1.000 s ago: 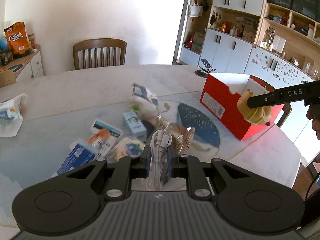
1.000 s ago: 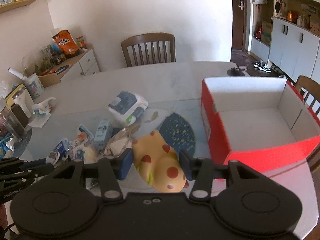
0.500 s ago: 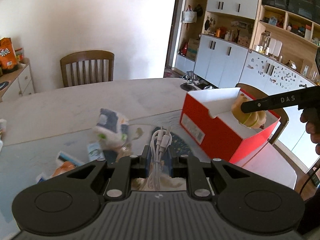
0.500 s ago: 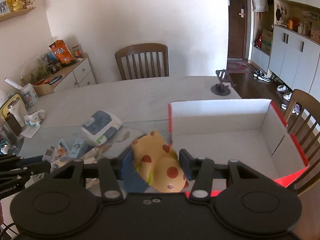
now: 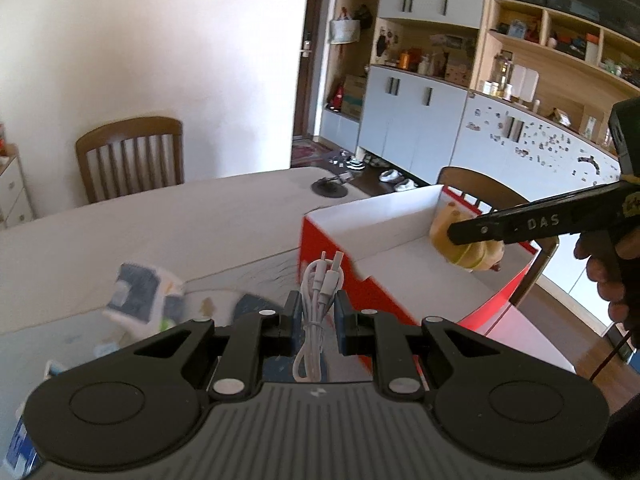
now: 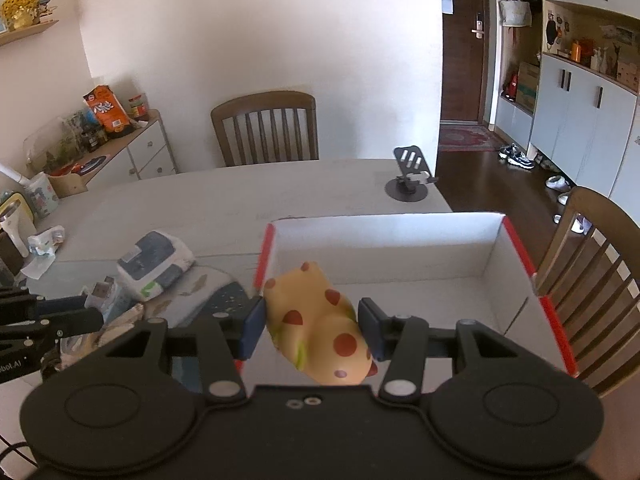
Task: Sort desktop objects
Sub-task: 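Lower the yellow toy into the red box and open the right tool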
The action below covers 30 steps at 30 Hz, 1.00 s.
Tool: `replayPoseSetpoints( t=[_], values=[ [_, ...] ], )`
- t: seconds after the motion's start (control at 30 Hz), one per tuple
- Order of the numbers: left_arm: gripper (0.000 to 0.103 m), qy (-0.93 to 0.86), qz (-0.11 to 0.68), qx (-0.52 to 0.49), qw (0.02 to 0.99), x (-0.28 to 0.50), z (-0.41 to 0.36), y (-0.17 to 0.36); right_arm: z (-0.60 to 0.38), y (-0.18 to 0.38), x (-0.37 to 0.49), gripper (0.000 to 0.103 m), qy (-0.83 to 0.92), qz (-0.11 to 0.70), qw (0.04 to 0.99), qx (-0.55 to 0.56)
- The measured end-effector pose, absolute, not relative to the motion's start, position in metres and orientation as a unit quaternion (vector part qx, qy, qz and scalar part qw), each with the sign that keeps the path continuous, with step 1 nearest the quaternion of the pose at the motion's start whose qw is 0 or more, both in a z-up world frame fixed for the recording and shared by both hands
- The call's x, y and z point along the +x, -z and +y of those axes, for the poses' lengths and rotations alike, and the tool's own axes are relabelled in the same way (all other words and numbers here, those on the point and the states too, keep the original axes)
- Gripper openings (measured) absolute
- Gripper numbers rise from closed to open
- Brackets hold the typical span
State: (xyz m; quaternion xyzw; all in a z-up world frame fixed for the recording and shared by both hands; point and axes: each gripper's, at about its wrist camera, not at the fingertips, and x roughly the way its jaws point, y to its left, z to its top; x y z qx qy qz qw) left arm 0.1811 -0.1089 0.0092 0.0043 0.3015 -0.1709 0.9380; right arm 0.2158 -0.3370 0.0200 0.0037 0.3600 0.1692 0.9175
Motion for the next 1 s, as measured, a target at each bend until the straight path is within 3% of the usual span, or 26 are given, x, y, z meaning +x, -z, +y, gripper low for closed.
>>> replayPoseSetpoints(
  t=[1.0],
  values=[
    [0.016, 0.251, 0.367, 0.066, 0.893, 0.268, -0.242, 0.017, -0.404, 0.024, 0.282, 0.050, -0.140, 0.399, 0.906, -0.013]
  ],
)
